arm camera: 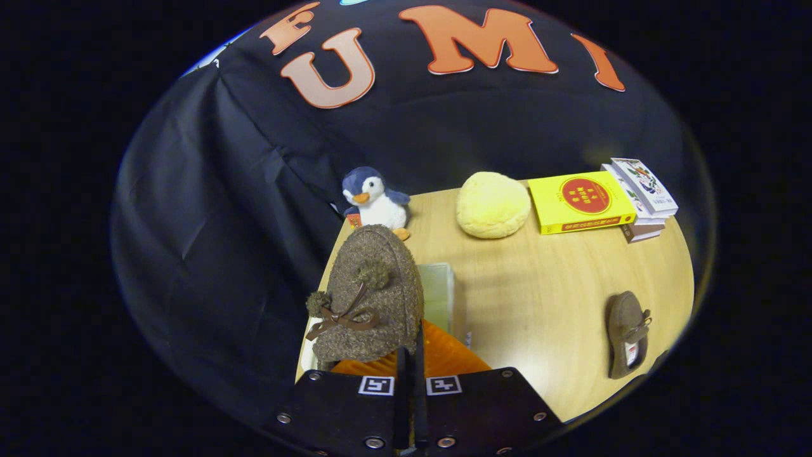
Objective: Open the storage box then place both shoes into the box .Put the left shoe in first, then the right shoe, with the right side of both shoes facing outward in a uniform manner.
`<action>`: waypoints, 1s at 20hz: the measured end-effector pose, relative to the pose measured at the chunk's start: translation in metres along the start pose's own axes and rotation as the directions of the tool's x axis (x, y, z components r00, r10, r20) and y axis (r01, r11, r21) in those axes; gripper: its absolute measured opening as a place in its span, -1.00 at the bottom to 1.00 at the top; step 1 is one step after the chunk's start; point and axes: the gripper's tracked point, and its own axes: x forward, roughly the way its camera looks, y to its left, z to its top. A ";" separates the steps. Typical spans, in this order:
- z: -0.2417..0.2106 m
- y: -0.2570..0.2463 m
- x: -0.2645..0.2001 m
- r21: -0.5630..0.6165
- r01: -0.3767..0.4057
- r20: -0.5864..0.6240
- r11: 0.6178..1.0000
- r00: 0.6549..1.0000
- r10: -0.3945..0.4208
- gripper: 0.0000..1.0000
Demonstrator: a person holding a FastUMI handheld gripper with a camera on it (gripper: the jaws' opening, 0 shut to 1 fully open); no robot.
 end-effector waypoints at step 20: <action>-0.077 0.060 0.065 0.013 -0.113 -0.246 0.993 0.963 0.113 0.21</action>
